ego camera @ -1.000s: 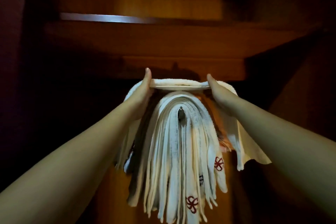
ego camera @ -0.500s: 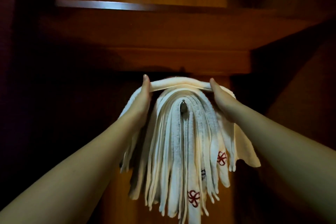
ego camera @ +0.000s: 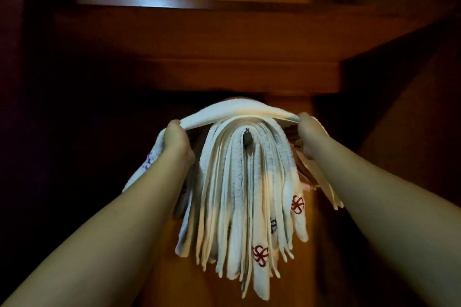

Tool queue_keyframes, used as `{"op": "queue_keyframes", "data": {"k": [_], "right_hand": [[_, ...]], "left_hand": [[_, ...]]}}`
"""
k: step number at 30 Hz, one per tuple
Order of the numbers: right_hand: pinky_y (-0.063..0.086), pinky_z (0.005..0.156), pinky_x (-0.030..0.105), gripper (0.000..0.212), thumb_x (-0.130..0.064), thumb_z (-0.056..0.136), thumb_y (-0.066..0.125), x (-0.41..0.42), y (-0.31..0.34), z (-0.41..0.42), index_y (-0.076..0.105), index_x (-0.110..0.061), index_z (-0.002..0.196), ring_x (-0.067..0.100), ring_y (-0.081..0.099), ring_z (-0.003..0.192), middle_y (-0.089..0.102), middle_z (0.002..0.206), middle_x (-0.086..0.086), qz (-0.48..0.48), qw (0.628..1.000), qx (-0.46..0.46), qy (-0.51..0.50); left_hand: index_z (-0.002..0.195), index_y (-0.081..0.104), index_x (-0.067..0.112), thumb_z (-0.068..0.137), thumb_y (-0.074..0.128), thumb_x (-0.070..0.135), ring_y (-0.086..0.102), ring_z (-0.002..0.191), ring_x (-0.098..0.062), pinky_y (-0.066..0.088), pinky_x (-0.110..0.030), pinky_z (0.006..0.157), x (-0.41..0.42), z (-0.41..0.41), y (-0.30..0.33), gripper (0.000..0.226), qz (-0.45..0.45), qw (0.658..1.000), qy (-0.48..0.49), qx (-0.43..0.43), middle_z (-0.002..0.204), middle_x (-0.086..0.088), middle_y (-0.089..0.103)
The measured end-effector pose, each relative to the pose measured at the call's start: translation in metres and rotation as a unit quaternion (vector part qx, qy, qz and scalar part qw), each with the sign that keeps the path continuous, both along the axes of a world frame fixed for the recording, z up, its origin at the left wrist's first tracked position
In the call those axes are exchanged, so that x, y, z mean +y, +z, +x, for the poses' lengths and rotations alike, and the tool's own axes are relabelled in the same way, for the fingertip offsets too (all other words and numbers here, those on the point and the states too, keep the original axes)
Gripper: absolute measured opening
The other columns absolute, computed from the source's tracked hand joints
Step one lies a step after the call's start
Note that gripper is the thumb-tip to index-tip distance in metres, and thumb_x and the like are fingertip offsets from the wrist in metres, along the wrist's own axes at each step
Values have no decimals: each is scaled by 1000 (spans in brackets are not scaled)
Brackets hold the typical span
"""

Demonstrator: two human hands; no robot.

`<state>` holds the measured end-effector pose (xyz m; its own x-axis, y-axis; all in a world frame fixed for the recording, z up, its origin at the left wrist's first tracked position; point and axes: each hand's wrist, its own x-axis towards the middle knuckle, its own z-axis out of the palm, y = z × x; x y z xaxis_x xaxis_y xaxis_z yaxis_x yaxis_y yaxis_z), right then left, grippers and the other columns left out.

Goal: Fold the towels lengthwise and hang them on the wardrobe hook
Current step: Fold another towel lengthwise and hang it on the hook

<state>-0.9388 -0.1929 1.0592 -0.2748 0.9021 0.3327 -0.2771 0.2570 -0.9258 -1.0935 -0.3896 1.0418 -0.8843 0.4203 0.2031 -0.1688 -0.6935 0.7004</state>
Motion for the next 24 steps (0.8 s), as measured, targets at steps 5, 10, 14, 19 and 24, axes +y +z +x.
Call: {"op": "queue_keyframes", "data": {"k": [5,10,14,19,24], "right_hand": [[52,87,40,37,-40,97,40,-9,-12,2,57,-16,120,27,61,94,65,109,13,-9,999,-26,18],[55,81,37,37,-46,93,55,0,-24,9,57,-18,118,25,67,95,67,105,12,-40,993,77,76],[49,95,38,62,-64,89,57,5,-12,8,56,-15,127,23,64,107,69,115,10,-3,984,82,161],[52,95,45,84,-75,74,65,2,-2,-3,55,-17,135,32,66,109,67,122,17,-30,983,32,177],[56,76,42,67,-59,88,56,-10,14,-21,46,-19,140,34,65,102,56,132,20,-73,985,13,155]], "left_hand": [[119,64,8,92,53,44,64,107,-28,51,-39,92,2,-10,-33,46,-61,998,16,-13,117,-16,68],[114,70,8,96,49,42,69,66,-17,51,-23,54,7,5,-48,44,-61,994,-27,87,70,-5,73],[127,63,11,98,36,62,71,102,-27,56,-34,83,9,3,-22,65,-33,974,-117,191,112,-16,72],[107,70,9,87,42,77,73,89,-33,58,-45,87,20,5,4,76,-78,976,-129,159,98,-19,75],[109,61,16,91,51,65,71,82,-29,56,-37,77,28,1,24,54,-104,983,-99,115,92,-14,74]]}}
